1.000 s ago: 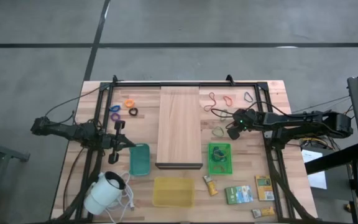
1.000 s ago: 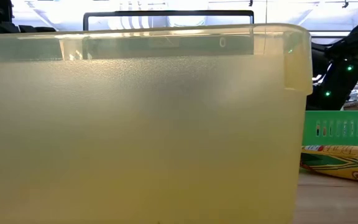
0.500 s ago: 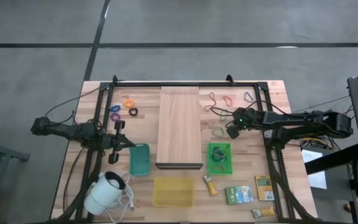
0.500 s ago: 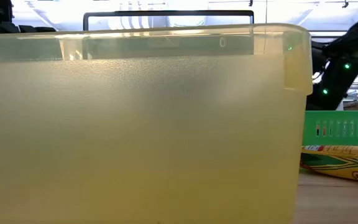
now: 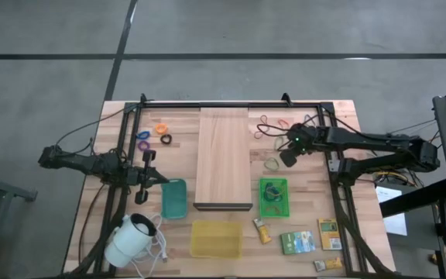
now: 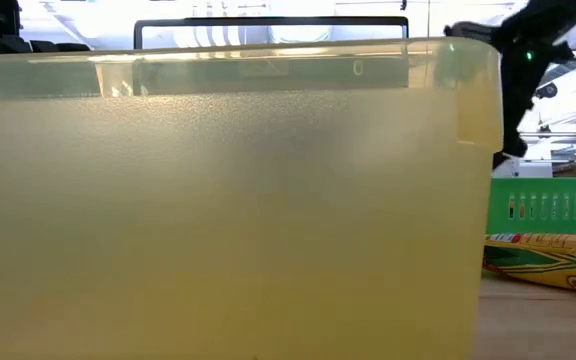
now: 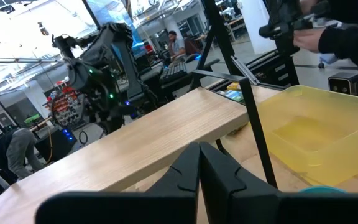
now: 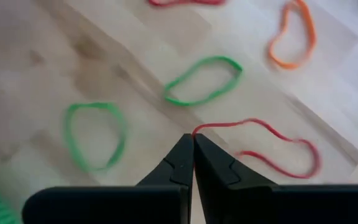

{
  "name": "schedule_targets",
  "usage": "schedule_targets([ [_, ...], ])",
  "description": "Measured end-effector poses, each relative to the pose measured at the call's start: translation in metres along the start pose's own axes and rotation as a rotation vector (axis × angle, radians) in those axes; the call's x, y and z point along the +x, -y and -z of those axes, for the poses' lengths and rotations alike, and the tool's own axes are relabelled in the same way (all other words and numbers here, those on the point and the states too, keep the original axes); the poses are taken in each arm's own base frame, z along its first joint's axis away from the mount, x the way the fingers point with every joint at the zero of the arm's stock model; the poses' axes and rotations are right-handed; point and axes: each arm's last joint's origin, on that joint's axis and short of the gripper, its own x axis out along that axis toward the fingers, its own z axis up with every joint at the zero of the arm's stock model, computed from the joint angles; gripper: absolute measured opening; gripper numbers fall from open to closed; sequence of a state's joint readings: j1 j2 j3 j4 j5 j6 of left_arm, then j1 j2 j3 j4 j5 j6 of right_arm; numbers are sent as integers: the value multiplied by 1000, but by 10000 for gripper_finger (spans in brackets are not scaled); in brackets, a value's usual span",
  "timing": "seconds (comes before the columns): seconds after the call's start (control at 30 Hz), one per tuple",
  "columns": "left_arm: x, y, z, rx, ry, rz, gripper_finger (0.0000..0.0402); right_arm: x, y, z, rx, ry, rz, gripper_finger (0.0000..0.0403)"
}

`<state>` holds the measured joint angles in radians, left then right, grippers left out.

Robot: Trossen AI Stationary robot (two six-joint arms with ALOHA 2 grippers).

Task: Pick & Place Office Desk Supplies
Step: Put the bottom red rubber band into the green bin

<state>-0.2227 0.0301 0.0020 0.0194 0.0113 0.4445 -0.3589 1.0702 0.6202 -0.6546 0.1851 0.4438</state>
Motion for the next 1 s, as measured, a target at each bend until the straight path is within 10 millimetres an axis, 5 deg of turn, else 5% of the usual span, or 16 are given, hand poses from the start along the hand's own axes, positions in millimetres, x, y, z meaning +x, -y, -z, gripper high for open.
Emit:
schedule_targets([
  [0.4, 0, 0, 0, 0, 0, 0, 12, -40, -34, -20, -153, 92, -130, 8],
  [1.0, 0, 0, 0, 0, 0, -1, 12, -109, -92, -8, -403, 246, -305, 8],
])
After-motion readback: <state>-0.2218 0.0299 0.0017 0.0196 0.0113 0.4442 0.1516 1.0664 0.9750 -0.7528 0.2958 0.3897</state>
